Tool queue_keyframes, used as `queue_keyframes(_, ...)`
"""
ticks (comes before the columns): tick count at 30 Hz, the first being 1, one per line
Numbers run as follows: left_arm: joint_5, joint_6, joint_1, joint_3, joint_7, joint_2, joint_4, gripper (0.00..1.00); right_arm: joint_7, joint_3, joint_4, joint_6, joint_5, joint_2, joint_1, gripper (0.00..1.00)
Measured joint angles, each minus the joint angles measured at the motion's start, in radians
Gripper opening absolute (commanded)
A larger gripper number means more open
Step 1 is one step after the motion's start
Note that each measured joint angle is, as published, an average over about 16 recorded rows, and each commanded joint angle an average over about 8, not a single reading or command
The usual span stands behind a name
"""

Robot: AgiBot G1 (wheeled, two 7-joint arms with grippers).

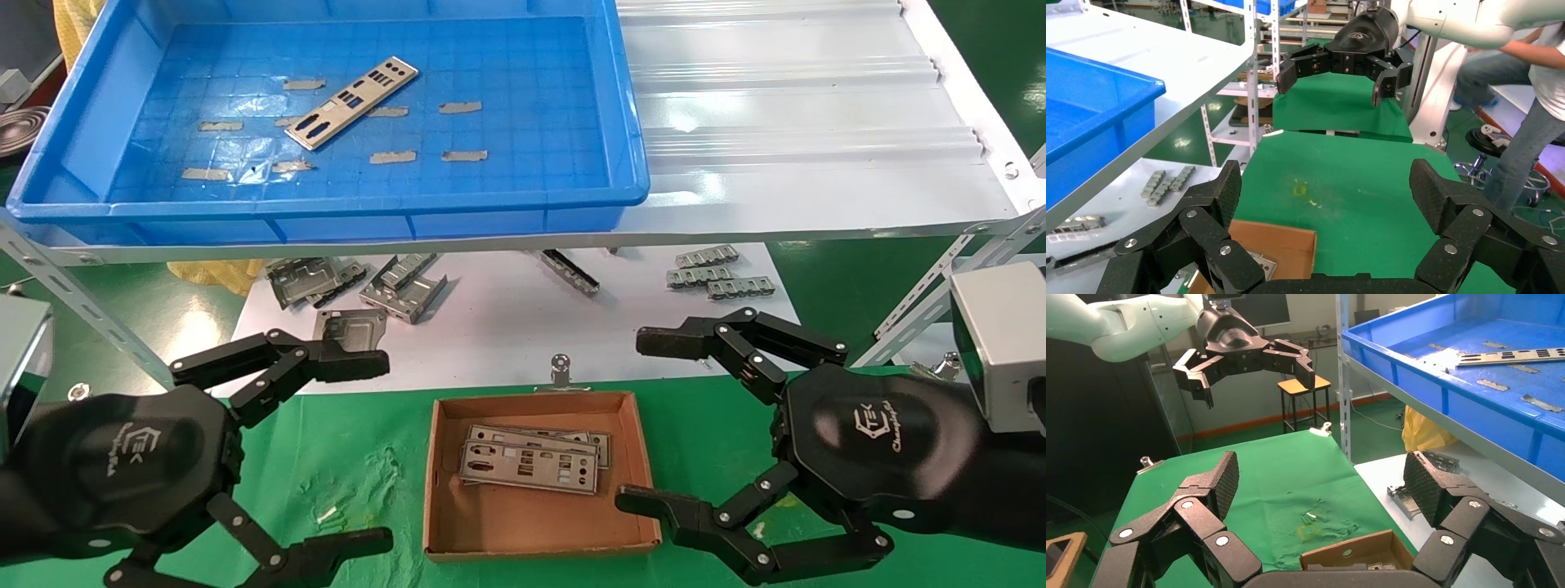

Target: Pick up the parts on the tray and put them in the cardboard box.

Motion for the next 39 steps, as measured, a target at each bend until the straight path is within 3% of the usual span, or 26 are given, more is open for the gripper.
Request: queue_keyframes(39,0.0,0.0,0.0,0.0,0.0,0.0,0.0,1.0,0.0,0.0,0.0,0.0,0.0,0.0,0.0,1.0)
